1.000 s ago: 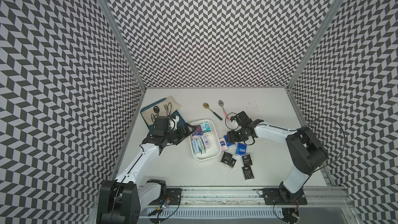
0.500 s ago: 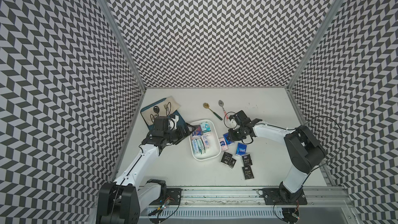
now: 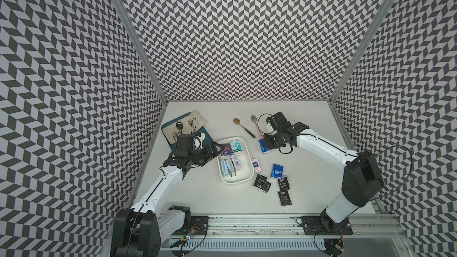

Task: Put the pocket tissues into the storage box
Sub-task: Pick up the pocket tissues from the center of the board, then place the pocket tissues in the storage box.

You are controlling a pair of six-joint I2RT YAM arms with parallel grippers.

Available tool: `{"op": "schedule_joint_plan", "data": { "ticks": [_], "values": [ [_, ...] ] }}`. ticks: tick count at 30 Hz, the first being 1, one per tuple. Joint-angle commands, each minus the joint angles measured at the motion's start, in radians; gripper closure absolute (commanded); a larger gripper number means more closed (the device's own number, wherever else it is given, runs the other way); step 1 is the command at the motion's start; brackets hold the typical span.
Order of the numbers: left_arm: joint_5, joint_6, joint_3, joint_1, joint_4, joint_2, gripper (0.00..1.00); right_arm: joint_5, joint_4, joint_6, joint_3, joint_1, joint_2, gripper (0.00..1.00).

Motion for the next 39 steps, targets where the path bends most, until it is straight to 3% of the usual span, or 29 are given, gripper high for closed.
{"op": "schedule_joint_plan", "data": {
  "ticks": [1,9,13,23,34,39],
  "values": [
    [-0.006,0.015,-0.023,-0.004,0.027,-0.004,0.00,-0.011,-0.029,0.050,0.031,0.064,-0.008,0.81],
    [-0.004,0.005,-0.044,-0.004,0.040,-0.020,0.00,0.026,-0.012,0.121,0.099,0.229,0.111,0.78],
    [-0.002,-0.001,-0.051,-0.004,0.057,-0.017,0.00,0.104,-0.042,0.138,0.155,0.279,0.189,0.77],
    [0.007,0.010,-0.051,-0.004,0.051,-0.021,0.00,0.245,-0.140,0.145,0.286,0.325,0.323,0.76],
    [0.007,0.001,-0.054,-0.003,0.053,-0.030,0.00,0.271,-0.167,0.127,0.358,0.350,0.419,0.74],
    [0.005,-0.001,-0.053,-0.004,0.051,-0.033,0.00,0.221,-0.134,0.133,0.354,0.351,0.416,0.67]
  ]
}}
